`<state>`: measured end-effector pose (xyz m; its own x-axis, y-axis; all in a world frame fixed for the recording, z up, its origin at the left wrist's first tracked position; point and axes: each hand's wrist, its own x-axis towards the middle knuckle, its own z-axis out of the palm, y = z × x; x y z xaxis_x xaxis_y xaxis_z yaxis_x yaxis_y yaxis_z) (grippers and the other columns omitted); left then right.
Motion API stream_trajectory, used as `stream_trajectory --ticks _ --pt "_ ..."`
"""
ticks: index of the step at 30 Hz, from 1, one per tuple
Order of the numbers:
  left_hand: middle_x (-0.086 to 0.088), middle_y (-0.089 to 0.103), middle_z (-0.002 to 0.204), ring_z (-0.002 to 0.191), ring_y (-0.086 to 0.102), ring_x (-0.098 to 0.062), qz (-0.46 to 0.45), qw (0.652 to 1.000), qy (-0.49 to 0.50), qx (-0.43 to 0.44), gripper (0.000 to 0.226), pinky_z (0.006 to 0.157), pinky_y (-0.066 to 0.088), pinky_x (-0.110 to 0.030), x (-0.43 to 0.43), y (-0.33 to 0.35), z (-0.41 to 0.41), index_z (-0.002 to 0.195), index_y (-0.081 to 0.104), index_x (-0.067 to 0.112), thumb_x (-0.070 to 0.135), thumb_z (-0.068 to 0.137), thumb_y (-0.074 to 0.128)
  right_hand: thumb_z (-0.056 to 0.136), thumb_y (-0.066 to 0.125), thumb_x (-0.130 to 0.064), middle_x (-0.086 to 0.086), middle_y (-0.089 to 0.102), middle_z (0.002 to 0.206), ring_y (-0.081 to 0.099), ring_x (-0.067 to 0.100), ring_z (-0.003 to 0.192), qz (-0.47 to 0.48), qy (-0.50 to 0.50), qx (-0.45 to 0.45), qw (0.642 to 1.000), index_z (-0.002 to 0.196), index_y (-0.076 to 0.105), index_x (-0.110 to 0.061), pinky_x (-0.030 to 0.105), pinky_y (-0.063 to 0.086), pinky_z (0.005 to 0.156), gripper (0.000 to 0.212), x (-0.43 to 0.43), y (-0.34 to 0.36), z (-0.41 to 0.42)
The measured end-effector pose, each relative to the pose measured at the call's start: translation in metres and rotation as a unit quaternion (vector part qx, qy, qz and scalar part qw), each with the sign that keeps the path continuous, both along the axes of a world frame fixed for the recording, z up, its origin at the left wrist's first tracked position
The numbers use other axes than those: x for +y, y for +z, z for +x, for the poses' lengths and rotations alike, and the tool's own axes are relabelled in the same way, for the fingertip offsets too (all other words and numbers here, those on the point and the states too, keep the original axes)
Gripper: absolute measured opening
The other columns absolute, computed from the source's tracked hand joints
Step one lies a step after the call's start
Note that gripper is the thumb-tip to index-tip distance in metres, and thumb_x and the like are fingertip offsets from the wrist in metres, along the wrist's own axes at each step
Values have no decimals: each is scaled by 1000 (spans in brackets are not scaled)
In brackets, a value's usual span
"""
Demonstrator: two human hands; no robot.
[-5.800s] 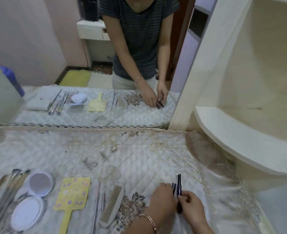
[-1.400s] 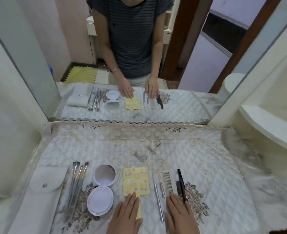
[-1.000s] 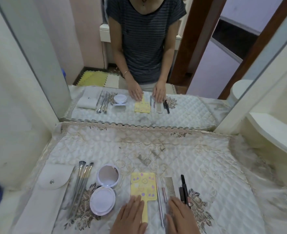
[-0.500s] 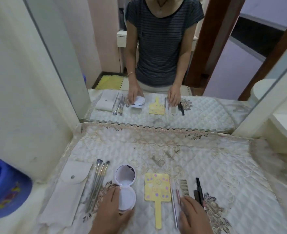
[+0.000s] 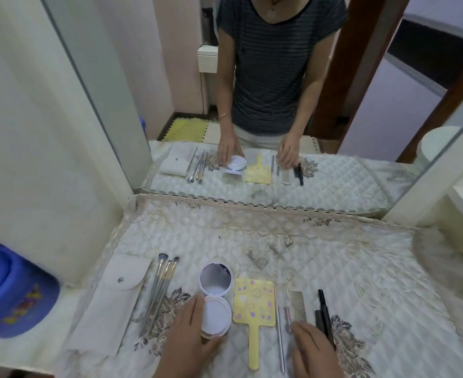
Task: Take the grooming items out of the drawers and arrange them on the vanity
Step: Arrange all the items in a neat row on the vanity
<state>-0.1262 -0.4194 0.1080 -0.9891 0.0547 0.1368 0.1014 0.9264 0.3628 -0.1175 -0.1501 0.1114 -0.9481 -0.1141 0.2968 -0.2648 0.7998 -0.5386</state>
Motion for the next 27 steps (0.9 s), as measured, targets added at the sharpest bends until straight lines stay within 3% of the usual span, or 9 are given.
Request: stream_trajectory --ticks 5,8,10,13,16,18,21,24,27 --pt "-11 57 118 107 42 -22 -9 996 79 25 64 90 32 -28 -56 16 17 116 50 14 60 89 15 93 17 -48 7 69 92 50 14 89 15 16 19 1000 88 71 -12 20 38 86 66 -38 6 -17" --pt "-24 61 117 111 39 -27 -35 991 126 4 69 105 20 -26 -112 21 16 116 53 7 56 91 12 93 26 -36 -1 52 104 49 13 91 -18 36 37 999 102 56 -19 6 19 105 36 -88 16 -24" --pt "-26 60 119 114 37 -27 -42 990 132 -2 69 111 2 -14 -146 22 12 116 54 7 54 92 10 95 23 -37 -2 52 110 49 12 96 -11 79 48 996 108 52 -19 4 19 103 37 -136 14 -24" --pt "-18 46 138 131 25 -26 -34 995 73 -51 61 111 -2 -12 -185 17 6 129 44 18 54 93 10 95 18 -38 3 67 111 53 11 105 26 136 39 990 113 54 -18 15 35 100 45 -215 18 -24" --pt "1 0 158 143 -8 -5 -38 998 17 -52 57 112 0 -15 -208 10 2 145 14 31 55 93 12 94 12 -37 3 71 109 66 17 100 108 154 -24 982 106 66 -16 29 58 79 59 -273 16 -34" --pt "-5 16 153 144 -3 -6 -30 997 0 -75 58 112 0 -15 -211 7 1 142 24 28 56 92 13 94 4 -35 -1 72 108 68 15 98 152 103 -79 980 102 70 -19 32 58 72 69 -292 15 -45" --pt "-9 22 148 131 29 -15 -16 995 -6 -101 60 113 -6 -15 -206 5 2 135 34 23 56 92 10 95 -2 -33 -3 72 109 58 22 115 201 56 -66 976 100 72 -21 30 54 82 75 -297 0 -49" --pt "1 -9 157 140 15 -7 9 996 -14 -85 57 112 -5 -13 -204 0 -2 136 26 24 55 92 9 95 1 -30 2 67 118 7 24 143 259 52 -41 964 103 70 -15 33 32 103 71 -297 -19 -47" --pt "3 -14 156 142 9 -3 15 998 -5 -59 59 112 -6 -13 -200 -7 -3 133 34 21 54 92 9 96 5 -28 5 21 155 17 25 140 257 54 -27 964 107 67 -10 29 11 112 65 -290 -24 -39"
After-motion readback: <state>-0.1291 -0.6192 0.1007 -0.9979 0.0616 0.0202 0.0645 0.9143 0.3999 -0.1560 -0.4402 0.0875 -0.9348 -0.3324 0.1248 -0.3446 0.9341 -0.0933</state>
